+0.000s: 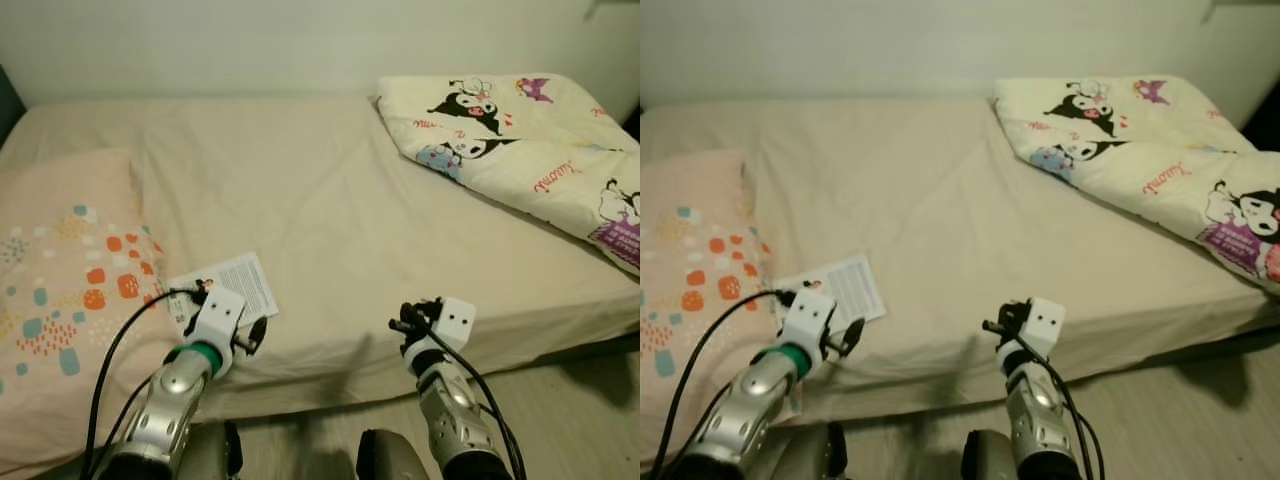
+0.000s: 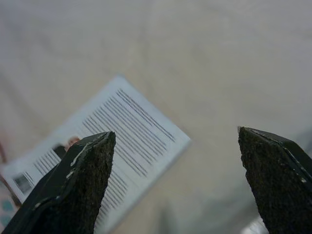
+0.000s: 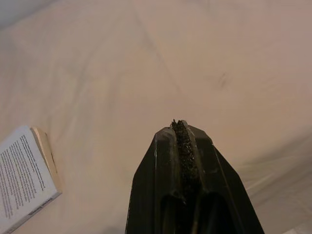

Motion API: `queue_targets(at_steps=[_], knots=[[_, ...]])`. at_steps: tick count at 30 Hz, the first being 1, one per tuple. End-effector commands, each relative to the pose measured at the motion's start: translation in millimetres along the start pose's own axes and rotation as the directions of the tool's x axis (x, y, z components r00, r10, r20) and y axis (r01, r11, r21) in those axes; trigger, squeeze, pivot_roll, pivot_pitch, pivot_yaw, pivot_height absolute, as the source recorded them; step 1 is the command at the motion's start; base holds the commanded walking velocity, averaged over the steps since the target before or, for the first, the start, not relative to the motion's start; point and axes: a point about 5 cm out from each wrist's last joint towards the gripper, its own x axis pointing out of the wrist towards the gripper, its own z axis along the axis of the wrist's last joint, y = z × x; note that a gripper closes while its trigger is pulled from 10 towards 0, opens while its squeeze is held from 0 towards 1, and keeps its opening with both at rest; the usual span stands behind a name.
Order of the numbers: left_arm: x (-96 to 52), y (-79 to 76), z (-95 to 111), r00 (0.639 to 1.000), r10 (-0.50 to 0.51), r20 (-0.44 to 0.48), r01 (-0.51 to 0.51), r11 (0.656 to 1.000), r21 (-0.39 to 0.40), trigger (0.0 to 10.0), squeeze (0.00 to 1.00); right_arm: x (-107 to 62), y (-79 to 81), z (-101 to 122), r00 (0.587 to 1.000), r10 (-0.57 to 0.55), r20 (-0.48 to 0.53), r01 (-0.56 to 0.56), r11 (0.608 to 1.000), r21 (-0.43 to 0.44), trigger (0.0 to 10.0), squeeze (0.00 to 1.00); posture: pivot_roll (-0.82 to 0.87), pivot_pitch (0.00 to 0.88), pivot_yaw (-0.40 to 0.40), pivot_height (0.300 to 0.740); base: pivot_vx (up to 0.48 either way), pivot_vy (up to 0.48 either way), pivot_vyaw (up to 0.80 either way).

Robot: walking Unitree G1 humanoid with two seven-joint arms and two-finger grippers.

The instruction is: Clean up the room

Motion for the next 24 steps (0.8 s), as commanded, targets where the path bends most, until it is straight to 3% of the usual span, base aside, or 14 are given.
queue_targets(at_steps=[1, 5, 9, 11, 15, 21, 24], knots=[[-1.1, 4.9, -10.4, 0.999, 0.026, -0.043, -0.026, 1.000, 0.004, 10.0, 0.00, -1.9, 0.4, -4.7, 1.000, -0.006, -0.025, 0.006, 1.000, 0.001, 10.0, 0.00, 0.08, 0.036, -0.021, 0.611, 0.000, 0.000, 0.00], [0.2, 12.3, -11.2, 0.998, 0.052, -0.045, -0.052, 0.999, 0.004, 10.0, 0.00, 0.0, 5.5, -3.6, 1.000, 0.002, -0.023, -0.002, 1.000, 0.010, 10.0, 0.00, 0.07, 0.020, -0.014, 0.611, 0.000, 0.000, 0.00], [-1.4, 10.1, -10.0, 0.999, 0.039, -0.027, -0.040, 0.999, -0.024, 10.0, 0.00, 0.0, 6.5, -2.8, 1.000, 0.013, -0.026, -0.012, 1.000, 0.027, 10.0, 0.00, 0.07, 0.023, -0.011, 0.611, 0.000, 0.000, 0.00], [-9.2, 9.9, -13.7, 0.998, 0.053, -0.014, -0.054, 0.995, -0.079, 10.0, 0.00, -1.3, 7.3, -1.8, 1.000, 0.019, -0.022, -0.018, 1.000, 0.025, 10.0, 0.00, 0.06, 0.003, -0.006, 0.611, 0.000, 0.000, 0.00], [-20.1, 16.3, -23.7, 0.991, 0.128, -0.030, -0.130, 0.984, -0.118, 10.0, 0.00, -4.9, 7.3, -4.9, 0.999, 0.020, -0.029, -0.020, 1.000, 0.018, 10.0, 0.00, 0.07, 0.005, -0.017, 0.611, 0.000, 0.000, 0.00], [-27.0, 14.4, -12.2, 0.990, 0.132, 0.048, -0.127, 0.987, -0.098, 10.0, 0.00, -6.3, 7.6, -10.2, 0.999, 0.022, -0.044, -0.021, 1.000, 0.017, 10.0, 0.00, 0.08, 0.002, -0.004, 0.611, 0.000, 0.000, 0.00], [-27.8, 14.1, -18.3, 0.990, 0.138, 0.027, -0.135, 0.986, -0.099, 10.0, 0.00, -6.5, 10.9, -7.8, 0.999, 0.026, -0.025, -0.026, 0.999, 0.033, 10.0, 0.00, 0.08, 0.000, 0.011, 0.611, 0.000, 0.000, 0.00]])
